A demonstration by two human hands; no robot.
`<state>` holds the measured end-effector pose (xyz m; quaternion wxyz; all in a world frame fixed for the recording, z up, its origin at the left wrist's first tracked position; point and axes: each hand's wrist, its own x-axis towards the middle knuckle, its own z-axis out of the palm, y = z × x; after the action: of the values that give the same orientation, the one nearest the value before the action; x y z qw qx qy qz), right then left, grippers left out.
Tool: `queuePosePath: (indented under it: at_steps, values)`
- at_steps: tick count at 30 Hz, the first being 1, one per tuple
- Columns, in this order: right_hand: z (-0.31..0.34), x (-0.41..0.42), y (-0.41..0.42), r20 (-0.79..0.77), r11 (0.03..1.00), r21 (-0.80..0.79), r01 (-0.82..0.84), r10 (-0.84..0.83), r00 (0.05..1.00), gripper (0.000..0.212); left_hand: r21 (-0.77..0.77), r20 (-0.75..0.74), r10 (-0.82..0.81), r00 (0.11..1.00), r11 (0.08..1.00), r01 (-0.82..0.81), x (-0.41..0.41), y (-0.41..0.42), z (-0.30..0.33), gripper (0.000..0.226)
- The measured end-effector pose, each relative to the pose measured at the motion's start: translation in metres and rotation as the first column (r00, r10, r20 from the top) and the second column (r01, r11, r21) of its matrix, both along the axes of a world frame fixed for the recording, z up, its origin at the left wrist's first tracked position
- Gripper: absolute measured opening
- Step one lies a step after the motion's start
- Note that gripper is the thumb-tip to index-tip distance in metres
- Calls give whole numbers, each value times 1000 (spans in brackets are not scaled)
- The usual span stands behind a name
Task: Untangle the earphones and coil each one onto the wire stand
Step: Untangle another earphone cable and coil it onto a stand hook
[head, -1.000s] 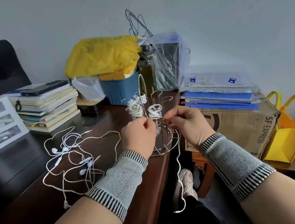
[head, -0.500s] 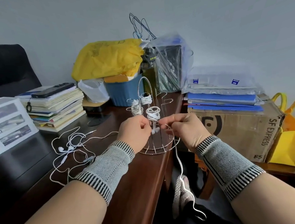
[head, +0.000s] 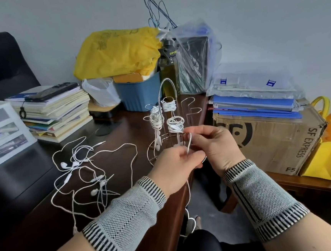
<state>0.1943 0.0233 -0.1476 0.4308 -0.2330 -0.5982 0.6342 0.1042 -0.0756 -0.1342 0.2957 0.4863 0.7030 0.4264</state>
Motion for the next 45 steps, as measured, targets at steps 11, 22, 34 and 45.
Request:
queuePosePath:
  at_steps: [11, 22, 34, 45]
  values:
    - [6, -8, 1, 3, 1000, -12, 28, -28, 1000, 9, 293, -476, 240, 846, 950, -105, -40, 6, 59, 32]
    - [16, -15, 5, 111, 975, -93, 203, -193, 975, 32, 268, -760, 348, 550, 937, -223, -43, 13, 52, 58]
    - [21, -13, -1, 32, 941, -273, 200, -199, 979, 23, 320, -467, 256, 846, 941, -108, -48, -1, 12, 33]
    - [2, -12, -13, -96, 984, -4, 179, -178, 979, 9, 305, -471, 288, 834, 940, -152, -50, -2, 19, 36]
